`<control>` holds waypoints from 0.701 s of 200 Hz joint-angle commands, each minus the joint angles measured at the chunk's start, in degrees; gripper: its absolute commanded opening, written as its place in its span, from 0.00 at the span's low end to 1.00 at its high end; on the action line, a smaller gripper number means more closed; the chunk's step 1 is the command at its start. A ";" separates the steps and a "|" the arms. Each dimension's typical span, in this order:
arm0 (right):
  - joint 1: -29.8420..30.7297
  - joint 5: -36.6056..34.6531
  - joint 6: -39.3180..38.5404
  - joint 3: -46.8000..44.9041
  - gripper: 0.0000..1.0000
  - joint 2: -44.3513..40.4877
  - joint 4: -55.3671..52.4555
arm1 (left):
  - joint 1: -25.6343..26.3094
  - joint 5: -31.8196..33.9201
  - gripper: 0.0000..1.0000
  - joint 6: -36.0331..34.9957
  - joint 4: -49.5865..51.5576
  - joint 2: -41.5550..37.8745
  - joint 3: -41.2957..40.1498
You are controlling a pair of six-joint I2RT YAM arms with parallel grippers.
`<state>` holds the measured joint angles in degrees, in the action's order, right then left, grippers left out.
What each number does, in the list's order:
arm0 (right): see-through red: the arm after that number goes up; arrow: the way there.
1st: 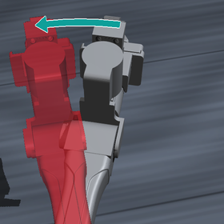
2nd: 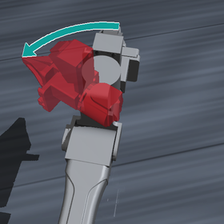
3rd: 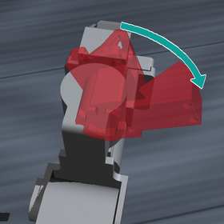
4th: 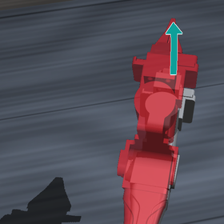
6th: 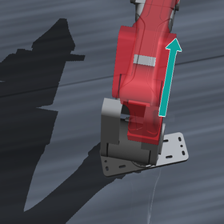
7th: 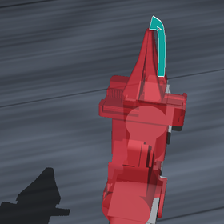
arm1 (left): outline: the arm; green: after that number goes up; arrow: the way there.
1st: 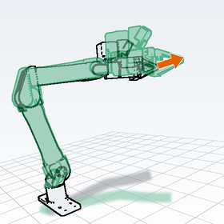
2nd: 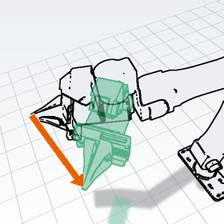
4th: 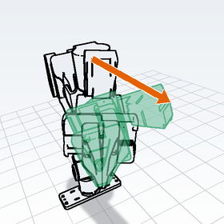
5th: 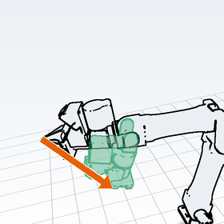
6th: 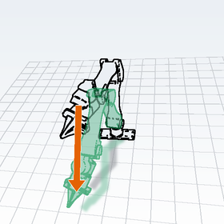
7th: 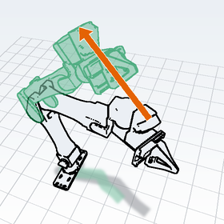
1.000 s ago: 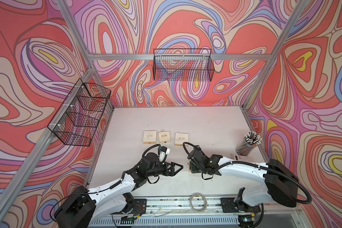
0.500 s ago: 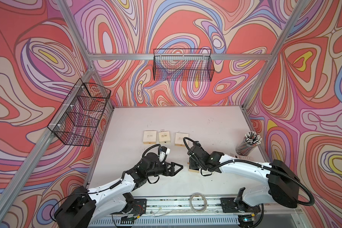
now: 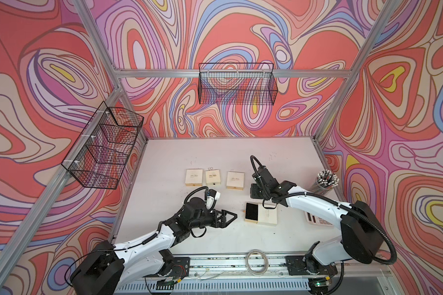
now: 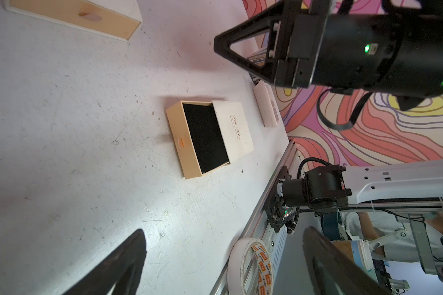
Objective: Take out the earrings from the drawer-style jewelry box
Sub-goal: Place the earring at the center of the board.
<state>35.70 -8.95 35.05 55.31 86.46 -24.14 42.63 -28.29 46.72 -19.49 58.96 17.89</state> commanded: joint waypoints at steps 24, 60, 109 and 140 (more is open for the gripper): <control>-7.13 2.95 -4.68 6.66 0.00 8.31 4.35 | -0.27 0.00 0.95 -0.05 -0.38 -0.91 0.17; -11.54 4.82 -6.25 12.78 0.00 18.21 5.45 | -0.31 0.10 0.96 -0.06 -0.26 -1.14 0.22; -13.37 5.37 -8.32 22.46 0.00 29.65 4.73 | -0.27 -0.07 0.95 0.30 -0.38 -1.35 0.17; -13.91 5.44 -8.99 27.68 0.00 34.03 2.81 | -0.27 -0.09 0.96 0.39 -0.38 -1.49 0.04</control>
<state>22.28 -3.79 27.51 79.70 117.93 -19.66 42.63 -28.29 46.76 -19.49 58.46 17.89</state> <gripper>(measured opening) 0.053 0.955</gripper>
